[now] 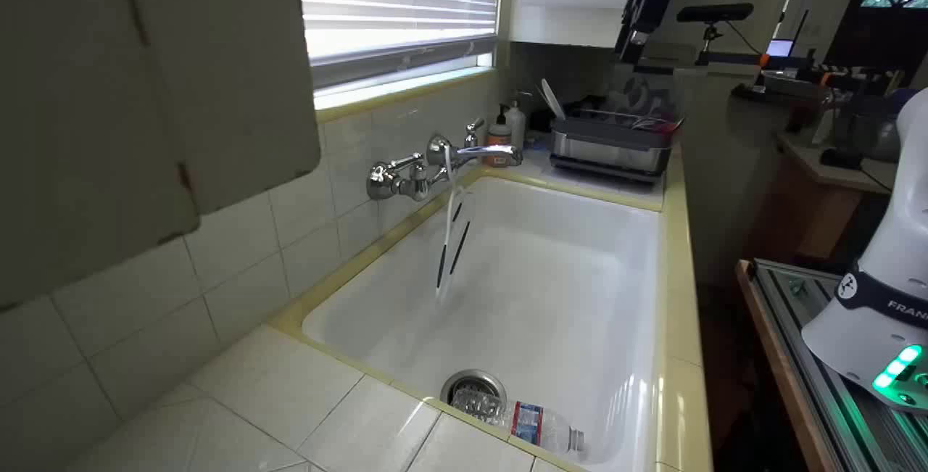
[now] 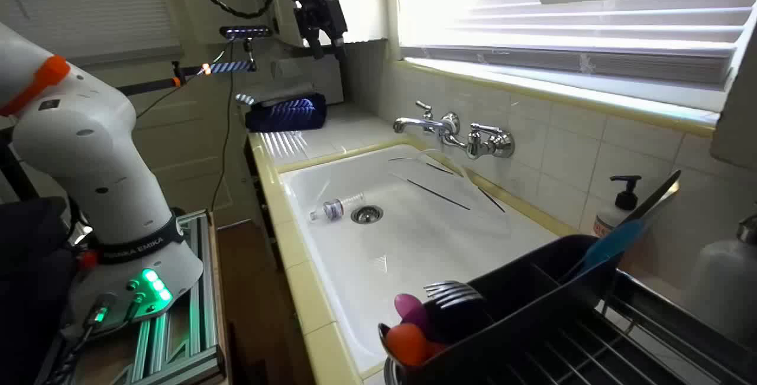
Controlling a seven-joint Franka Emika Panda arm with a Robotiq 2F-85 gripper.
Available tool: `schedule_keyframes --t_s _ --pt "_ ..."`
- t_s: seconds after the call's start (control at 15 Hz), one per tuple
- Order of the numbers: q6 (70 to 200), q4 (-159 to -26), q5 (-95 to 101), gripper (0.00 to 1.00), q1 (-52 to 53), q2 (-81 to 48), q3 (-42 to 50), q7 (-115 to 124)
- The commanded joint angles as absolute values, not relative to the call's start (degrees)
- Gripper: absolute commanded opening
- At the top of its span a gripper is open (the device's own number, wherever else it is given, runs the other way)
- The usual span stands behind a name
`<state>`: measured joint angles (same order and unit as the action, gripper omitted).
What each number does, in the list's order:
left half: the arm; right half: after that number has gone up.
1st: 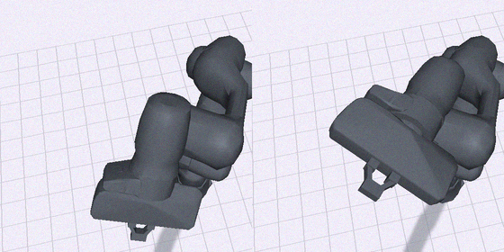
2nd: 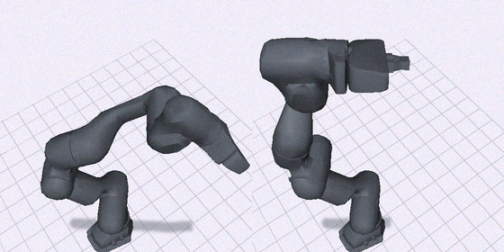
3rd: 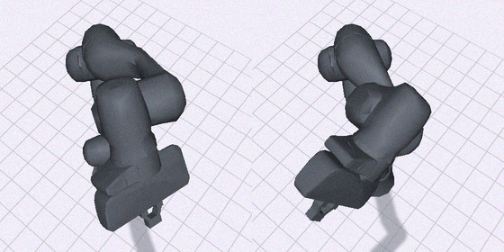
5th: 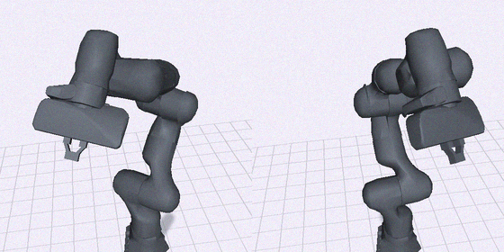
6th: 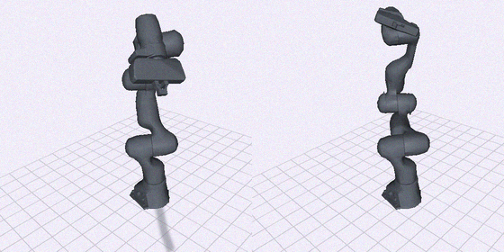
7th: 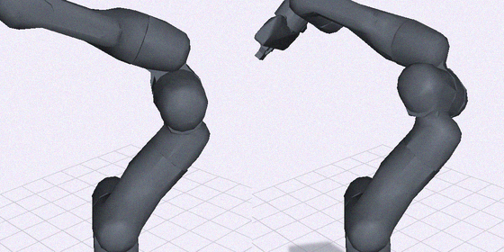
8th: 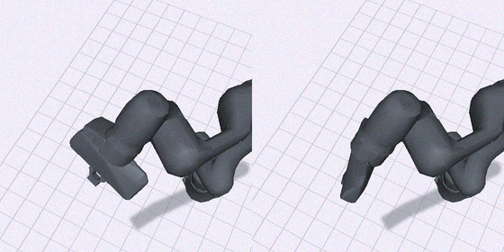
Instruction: Take the hanger off the faucet and hang it on the side of the cabinet to the left above the sink
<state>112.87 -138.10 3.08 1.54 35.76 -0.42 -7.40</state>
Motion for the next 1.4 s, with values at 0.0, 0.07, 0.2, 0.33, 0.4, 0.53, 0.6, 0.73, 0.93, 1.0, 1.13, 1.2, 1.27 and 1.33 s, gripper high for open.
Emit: schedule_keyframes --t_s 0.0,0.07,0.2,0.33,0.4,0.53,0.6,0.73,0.93,1.0,1.13,1.2,1.27,1.33 --pt "112.76 -138.00 3.27 1.00 1.87 35.73 -0.17 -7.23" --pt "112.76 -137.99 3.27 1.00 1.87 35.73 -0.17 -7.23" --pt "112.76 -137.99 3.27 1.00 1.87 35.73 -0.17 -7.23" --pt "112.76 -137.99 3.27 1.00 1.87 35.73 -0.17 -7.23" --pt "114.83 -137.85 2.62 1.00 0.82 33.77 -1.14 -2.63" --pt "118.34 -138.66 1.49 1.00 0.23 31.47 -2.60 4.21" --pt "120.52 -139.14 1.35 1.00 -0.21 30.55 -3.67 8.19" --pt "124.98 -140.15 1.02 1.00 -0.43 28.30 -6.09 15.89" --pt "133.52 -142.35 2.35 1.00 -0.98 24.87 -10.44 27.34" --pt "135.35 -142.83 2.10 1.00 -0.81 23.61 -11.59 30.33" --pt "133.28 -141.87 2.11 1.00 -0.01 23.96 -10.64 27.57" --pt "134.18 -142.18 2.14 1.00 0.09 22.88 -11.41 29.34" --pt "134.71 -142.31 2.16 1.00 0.13 22.16 -11.76 30.26" --pt "134.90 -142.32 2.16 1.00 0.14 21.80 -11.79 30.50"
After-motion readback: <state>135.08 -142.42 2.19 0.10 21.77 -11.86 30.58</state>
